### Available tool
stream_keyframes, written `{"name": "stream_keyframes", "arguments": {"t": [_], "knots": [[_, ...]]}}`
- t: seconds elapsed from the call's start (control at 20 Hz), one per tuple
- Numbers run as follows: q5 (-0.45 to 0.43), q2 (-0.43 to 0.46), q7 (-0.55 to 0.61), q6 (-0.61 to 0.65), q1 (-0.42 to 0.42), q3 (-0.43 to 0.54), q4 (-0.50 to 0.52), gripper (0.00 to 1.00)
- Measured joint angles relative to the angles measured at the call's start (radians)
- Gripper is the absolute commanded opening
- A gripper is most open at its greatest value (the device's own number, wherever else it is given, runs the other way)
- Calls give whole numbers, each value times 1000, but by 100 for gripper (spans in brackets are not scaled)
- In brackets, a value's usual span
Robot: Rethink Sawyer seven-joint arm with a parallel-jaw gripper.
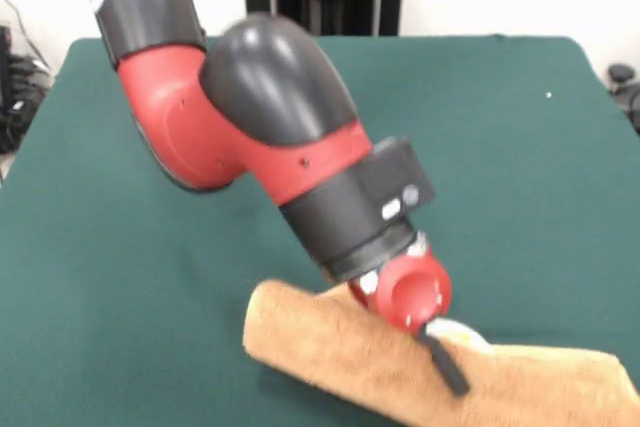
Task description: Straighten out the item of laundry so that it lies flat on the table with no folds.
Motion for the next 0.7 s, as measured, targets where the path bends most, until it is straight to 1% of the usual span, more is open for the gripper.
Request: {"name": "stream_keyframes", "arguments": {"t": [0.2,0.25,0.35,0.4,0.45,0.7], "knots": [[45,-91,2,31,-26,-10,115,0],[69,-137,5,54,-37,-16,166,0],[104,-204,11,86,-50,-27,235,0],[115,-223,13,95,-53,-29,254,0],[140,-272,19,114,-64,-30,303,0],[199,-380,31,132,-95,-30,416,0]]}}
